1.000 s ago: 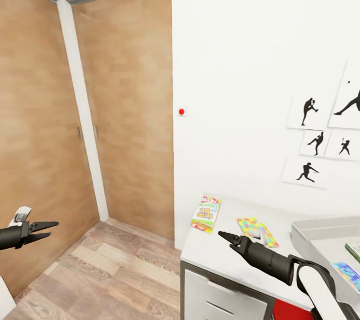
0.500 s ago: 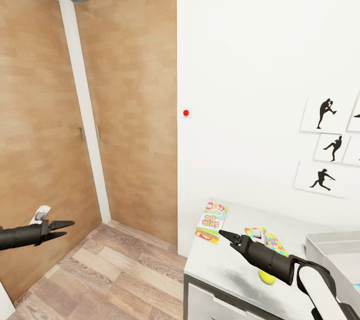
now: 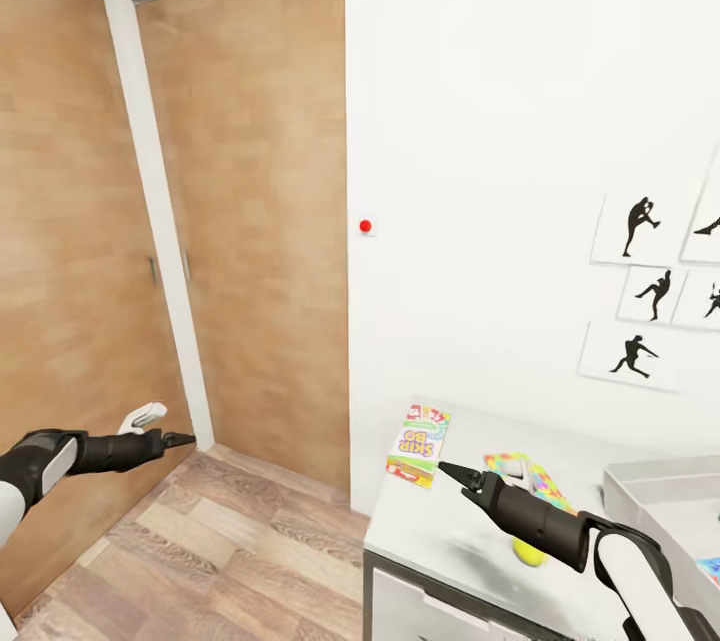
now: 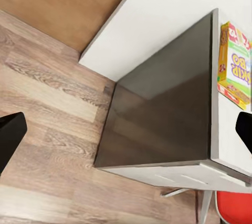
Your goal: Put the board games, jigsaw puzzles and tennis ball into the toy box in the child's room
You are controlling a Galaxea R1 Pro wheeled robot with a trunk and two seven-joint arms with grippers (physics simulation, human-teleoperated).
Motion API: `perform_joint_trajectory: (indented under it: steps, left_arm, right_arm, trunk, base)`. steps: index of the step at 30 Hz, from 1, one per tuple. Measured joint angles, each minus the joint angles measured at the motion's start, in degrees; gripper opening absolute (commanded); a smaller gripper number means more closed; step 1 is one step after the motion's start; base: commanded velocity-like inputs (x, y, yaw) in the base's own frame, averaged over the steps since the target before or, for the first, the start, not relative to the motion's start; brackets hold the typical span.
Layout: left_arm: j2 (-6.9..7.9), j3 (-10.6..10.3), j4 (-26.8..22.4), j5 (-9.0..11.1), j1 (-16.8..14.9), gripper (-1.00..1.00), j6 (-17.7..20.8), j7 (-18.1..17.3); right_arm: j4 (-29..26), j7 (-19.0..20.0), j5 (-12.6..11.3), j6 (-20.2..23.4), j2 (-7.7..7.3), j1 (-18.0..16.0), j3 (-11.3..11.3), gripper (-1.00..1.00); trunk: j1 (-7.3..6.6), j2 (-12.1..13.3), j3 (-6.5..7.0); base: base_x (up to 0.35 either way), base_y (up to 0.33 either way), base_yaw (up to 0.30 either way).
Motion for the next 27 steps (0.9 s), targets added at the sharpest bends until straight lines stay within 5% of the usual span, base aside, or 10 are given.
perform_joint_trajectory:
  steps: [11, 27]
  left_arm:
    - [2.33, 0.1, 0.05, 0.02, 0.07, 1.0, -0.08, -4.05]
    - [2.56, 0.05, 0.05, 0.09, 0.09, 1.0, -0.08, -4.5]
  right_arm:
    - [0.14, 0.0, 0.0, -0.09, 0.01, 0.0, -0.13, 1.0]
    - [0.26, 0.27, 0.1, -3.81, -0.07, 0.0, 0.28, 1.0]
  trunk:
    - [-0.02, -0.01, 0.0]
    - [-0.01, 0.0, 0.0]
  base:
    - [0.196, 0.205, -0.273]
    - [0.259, 0.141, -0.128]
